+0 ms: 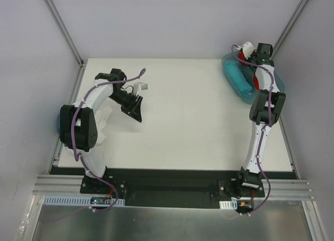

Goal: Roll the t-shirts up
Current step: Place the T-shirt in the bin.

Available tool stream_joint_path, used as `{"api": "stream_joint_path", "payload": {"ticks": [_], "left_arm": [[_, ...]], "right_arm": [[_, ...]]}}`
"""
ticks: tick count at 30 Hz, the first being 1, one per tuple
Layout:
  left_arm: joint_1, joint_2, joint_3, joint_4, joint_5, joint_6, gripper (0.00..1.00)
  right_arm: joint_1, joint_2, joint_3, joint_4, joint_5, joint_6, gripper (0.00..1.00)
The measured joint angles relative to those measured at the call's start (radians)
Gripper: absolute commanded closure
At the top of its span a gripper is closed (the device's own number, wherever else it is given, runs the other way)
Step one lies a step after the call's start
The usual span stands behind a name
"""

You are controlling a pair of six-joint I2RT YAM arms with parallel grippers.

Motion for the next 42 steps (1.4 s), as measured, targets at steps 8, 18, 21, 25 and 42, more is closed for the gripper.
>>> {"api": "stream_joint_path", "payload": {"ticks": [8, 18, 21, 25, 42], "left_arm": [[0.000, 0.006, 0.000, -0.006, -0.019, 0.004, 0.63], [-0.016, 0.014, 0.000, -0.007, -0.024, 0.005, 0.63], [-0.020, 0.014, 0.000, -0.007, -0.027, 0.006, 0.63], [-0.026, 0.014, 0.000, -0.007, -0.037, 0.006, 0.62], [-0.033, 0.053, 0.108, -0.019, -0.042, 0.025, 0.62]], "right_arm": [[0.021, 0.096, 0.015, 0.030, 0.001, -0.024, 0.99], [0.039, 0.097, -0.032, 0.040, -0.003, -0.003, 0.99], [0.049, 0.096, -0.040, 0.038, -0.002, 0.006, 0.99], [0.053, 0.087, -0.050, 0.037, -0.013, 0.033, 0.99], [0.060, -0.215, -0.398, 0.081, -0.048, 0.042, 0.03]]}}
